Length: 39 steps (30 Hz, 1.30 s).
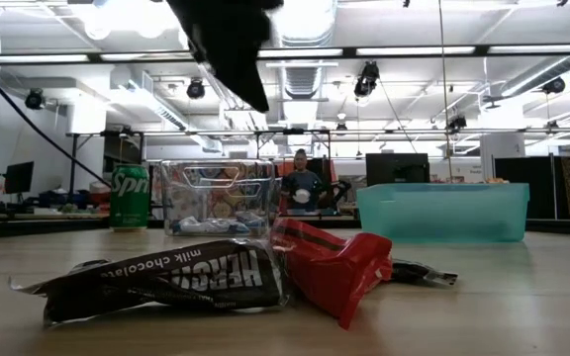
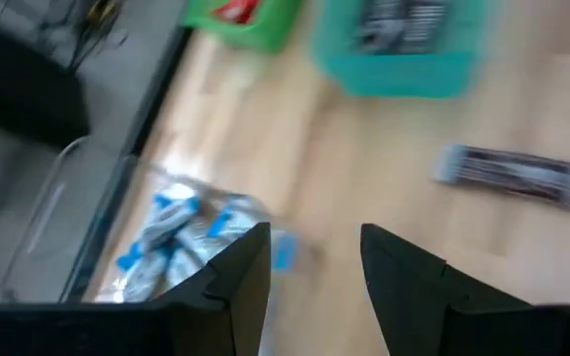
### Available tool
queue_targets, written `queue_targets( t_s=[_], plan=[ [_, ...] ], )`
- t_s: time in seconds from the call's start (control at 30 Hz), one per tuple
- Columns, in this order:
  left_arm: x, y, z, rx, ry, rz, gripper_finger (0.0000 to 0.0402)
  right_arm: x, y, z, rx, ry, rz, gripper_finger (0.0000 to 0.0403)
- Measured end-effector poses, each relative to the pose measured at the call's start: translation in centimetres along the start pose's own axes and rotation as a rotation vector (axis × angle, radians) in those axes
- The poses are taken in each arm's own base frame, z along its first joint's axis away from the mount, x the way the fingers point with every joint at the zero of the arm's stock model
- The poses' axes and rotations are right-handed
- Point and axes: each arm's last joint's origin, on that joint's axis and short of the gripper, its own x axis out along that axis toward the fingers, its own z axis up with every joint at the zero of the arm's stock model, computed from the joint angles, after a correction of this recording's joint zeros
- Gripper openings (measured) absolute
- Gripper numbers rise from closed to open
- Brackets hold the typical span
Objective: Sort candy
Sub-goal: Put the brown candy into the blue bin
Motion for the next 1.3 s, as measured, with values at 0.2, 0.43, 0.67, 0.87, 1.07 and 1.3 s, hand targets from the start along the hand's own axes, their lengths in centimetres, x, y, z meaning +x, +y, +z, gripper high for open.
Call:
queue_targets(
  t_s=[0.2, 0.43, 0.67, 0.87, 1.07, 1.3],
  plan=[
    [-4.7, -5.1, -1.7, 0.089, -0.083, -0.129, 0.0142, 1.0, 0.0, 0.3, -0.270, -0.068, -0.110, 0.0196],
    [-9.3, -9.0, -3.8, 0.073, -0.173, -0.242, 0.0142, 3.7, 0.2, 0.8, -0.363, 0.012, -0.216, 0.0196],
    [-11.3, -10.1, -4.5, 0.014, -0.282, -0.191, 0.0142, 5.0, 0.3, 1.1, -0.361, 0.047, -0.257, 0.0195],
    [-11.3, -10.1, -4.5, -0.014, -0.300, -0.159, 0.0142, 5.5, 0.3, 1.2, -0.371, 0.048, -0.269, 0.0164],
    [-11.3, -10.1, -4.5, -0.015, -0.305, -0.150, 0.0142, 5.6, 0.4, 1.4, -0.359, 0.035, -0.255, 0.0088],
    [-11.3, -10.1, -4.5, -0.033, -0.304, -0.154, 0.0142, 4.8, -0.2, 1.8, -0.364, 0.021, -0.266, 0.0013]
  ],
)
